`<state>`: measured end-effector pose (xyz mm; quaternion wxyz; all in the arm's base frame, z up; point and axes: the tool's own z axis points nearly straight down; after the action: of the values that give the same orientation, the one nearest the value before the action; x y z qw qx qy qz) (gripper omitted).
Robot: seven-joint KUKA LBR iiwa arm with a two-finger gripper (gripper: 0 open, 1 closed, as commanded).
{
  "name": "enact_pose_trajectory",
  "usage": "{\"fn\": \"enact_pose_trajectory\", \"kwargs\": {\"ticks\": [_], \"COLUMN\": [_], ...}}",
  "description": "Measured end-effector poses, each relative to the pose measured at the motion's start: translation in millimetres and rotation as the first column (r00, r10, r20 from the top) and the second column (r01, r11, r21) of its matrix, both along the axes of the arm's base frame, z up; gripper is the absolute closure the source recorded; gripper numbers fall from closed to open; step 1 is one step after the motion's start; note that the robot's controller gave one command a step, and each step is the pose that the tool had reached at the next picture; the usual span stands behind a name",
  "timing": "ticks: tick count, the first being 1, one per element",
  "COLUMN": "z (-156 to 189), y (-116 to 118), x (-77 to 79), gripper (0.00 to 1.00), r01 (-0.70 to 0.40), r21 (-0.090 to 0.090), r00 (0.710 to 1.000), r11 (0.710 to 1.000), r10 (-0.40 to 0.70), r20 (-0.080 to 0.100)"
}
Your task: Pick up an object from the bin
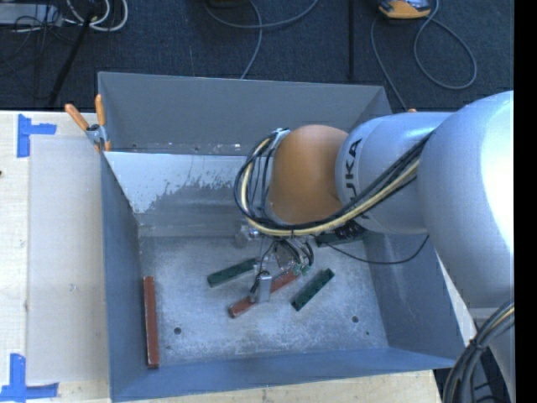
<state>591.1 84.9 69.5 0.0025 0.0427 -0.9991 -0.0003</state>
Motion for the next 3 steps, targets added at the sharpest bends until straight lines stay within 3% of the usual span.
{"fn": "enact_pose_trajectory", "kwargs": {"ticks": [1,2,3], "z": [1,3,27], "y": [0,1,0], "x": [0.4,1.9,2.7], "gripper": [0.0,1.0,1.0], "r01": [0.003,0.003,0.005], "r21": [0.0,0.002,0.001], "r00": [1.0,1.0,1.0], "r11": [1.0,1.0,1.0], "r10": [-0.003,-0.003,-0.005], "r20": [0.002,0.008,0.008]}}
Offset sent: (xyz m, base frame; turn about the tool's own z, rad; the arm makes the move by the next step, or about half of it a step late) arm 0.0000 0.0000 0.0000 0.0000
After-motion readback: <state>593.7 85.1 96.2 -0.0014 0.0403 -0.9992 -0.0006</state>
